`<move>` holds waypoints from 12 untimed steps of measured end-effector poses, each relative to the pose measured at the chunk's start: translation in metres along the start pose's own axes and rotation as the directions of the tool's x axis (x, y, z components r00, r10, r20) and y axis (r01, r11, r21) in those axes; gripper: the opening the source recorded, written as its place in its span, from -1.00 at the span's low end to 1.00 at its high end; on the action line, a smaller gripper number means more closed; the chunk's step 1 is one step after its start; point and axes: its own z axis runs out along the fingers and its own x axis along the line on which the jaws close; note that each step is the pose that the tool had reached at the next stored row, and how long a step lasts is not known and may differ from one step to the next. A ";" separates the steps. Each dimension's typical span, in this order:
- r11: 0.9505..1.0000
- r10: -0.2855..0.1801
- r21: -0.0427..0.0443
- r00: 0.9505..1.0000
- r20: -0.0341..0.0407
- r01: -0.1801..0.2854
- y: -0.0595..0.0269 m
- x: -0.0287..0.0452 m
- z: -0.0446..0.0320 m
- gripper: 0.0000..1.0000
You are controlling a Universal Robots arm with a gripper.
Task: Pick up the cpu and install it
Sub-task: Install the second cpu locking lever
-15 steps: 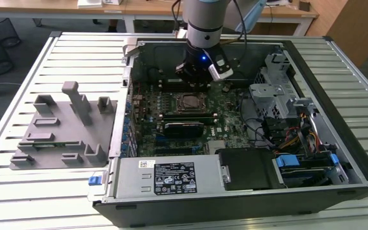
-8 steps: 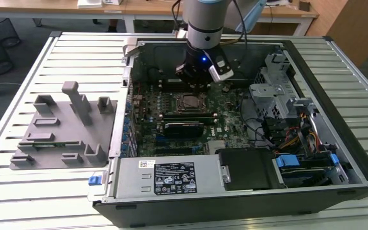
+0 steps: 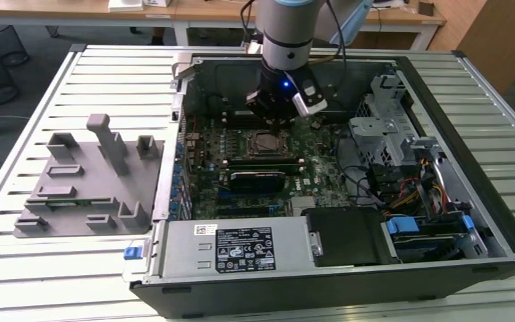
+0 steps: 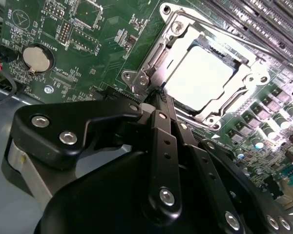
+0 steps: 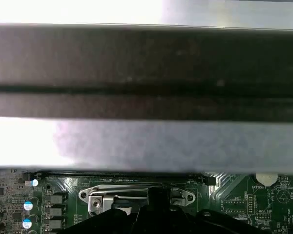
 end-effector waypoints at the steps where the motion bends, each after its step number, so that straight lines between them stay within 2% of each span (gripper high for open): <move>1: 1.000 0.000 0.000 1.000 0.000 0.000 -0.0007 0.0000 -0.0001 -0.79; 9: 1.000 0.000 0.000 1.000 0.001 0.000 -0.0046 0.0002 -0.0004 -0.79; 12: 1.000 0.000 0.000 1.000 0.001 0.000 -0.0043 0.0002 -0.0059 -0.79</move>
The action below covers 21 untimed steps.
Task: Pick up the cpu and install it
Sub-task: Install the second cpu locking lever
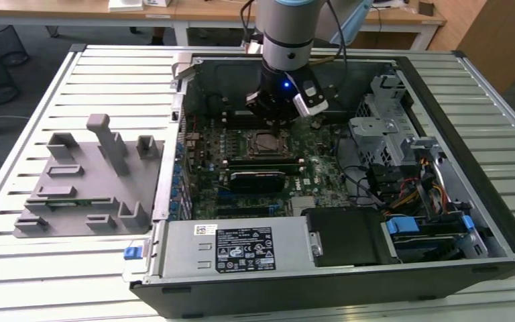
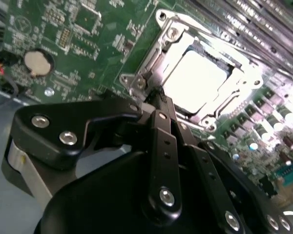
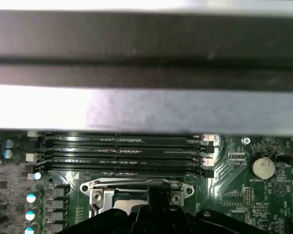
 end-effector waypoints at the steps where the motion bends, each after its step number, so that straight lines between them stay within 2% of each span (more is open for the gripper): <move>1: 1.000 0.000 0.000 1.000 0.000 0.000 0.0002 0.0000 -0.0032 -0.79; 4: 1.000 0.000 0.000 1.000 0.000 0.000 0.0006 0.0000 -0.0090 -0.79; 8: 1.000 0.000 0.000 1.000 0.000 0.000 -0.0017 -0.0001 -0.0092 -0.79; 15: 1.000 0.000 0.000 1.000 0.000 0.000 -0.0145 0.0000 -0.0098 -0.79; 21: 1.000 0.000 0.000 1.000 0.000 0.000 -0.0185 0.0001 -0.0100 -0.79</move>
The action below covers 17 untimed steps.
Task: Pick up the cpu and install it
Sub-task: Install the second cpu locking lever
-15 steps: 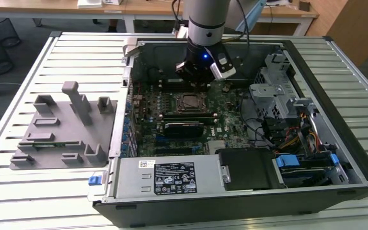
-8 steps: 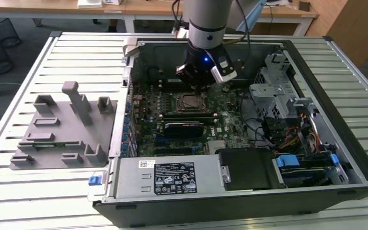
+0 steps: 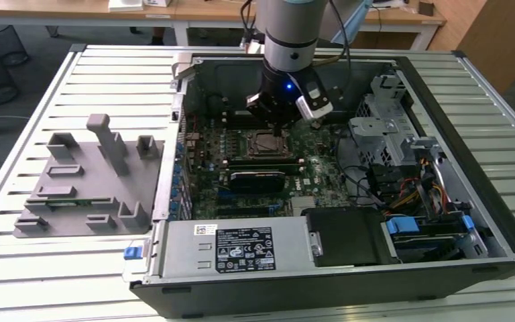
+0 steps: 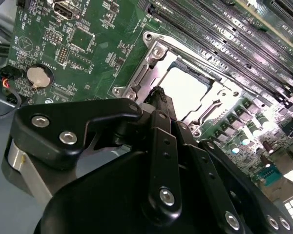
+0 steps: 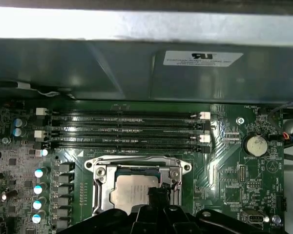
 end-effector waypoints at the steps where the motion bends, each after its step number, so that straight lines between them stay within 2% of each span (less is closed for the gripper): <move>1: 1.000 0.000 -0.001 1.000 0.000 0.000 0.0000 0.0000 -0.0003 -0.79; 3: 1.000 0.000 -0.003 1.000 -0.001 0.000 0.0001 0.0000 -0.0021 -0.79; 7: 1.000 0.000 -0.003 1.000 -0.001 0.000 0.0008 -0.0001 -0.0127 -0.79; 17: 1.000 0.000 -0.003 1.000 -0.001 0.000 -0.0005 -0.0001 -0.0129 -0.79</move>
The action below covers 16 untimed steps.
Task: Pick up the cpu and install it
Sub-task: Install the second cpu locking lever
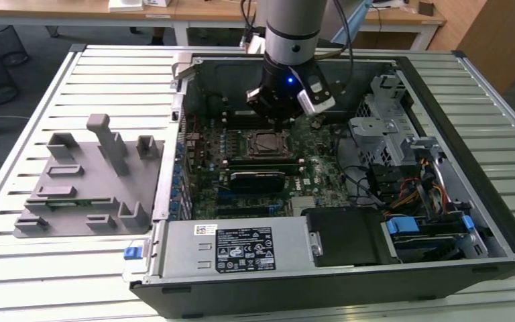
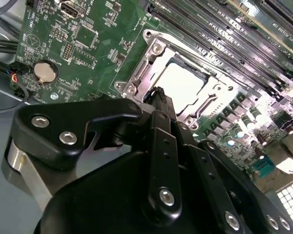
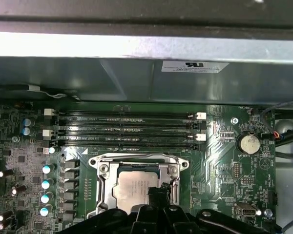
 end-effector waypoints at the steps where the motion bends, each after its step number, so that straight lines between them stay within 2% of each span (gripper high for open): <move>1: 1.000 0.000 0.000 1.000 0.000 0.000 -0.0003 0.0000 0.0000 -0.79; 5: 1.000 0.000 0.000 1.000 0.000 0.000 -0.0024 0.0000 -0.0001 -0.79; 11: 1.000 0.000 0.000 1.000 0.000 0.000 -0.0100 0.0001 -0.0007 -0.79; 16: 1.000 0.000 0.000 1.000 0.000 0.000 -0.0115 0.0002 -0.0018 -0.79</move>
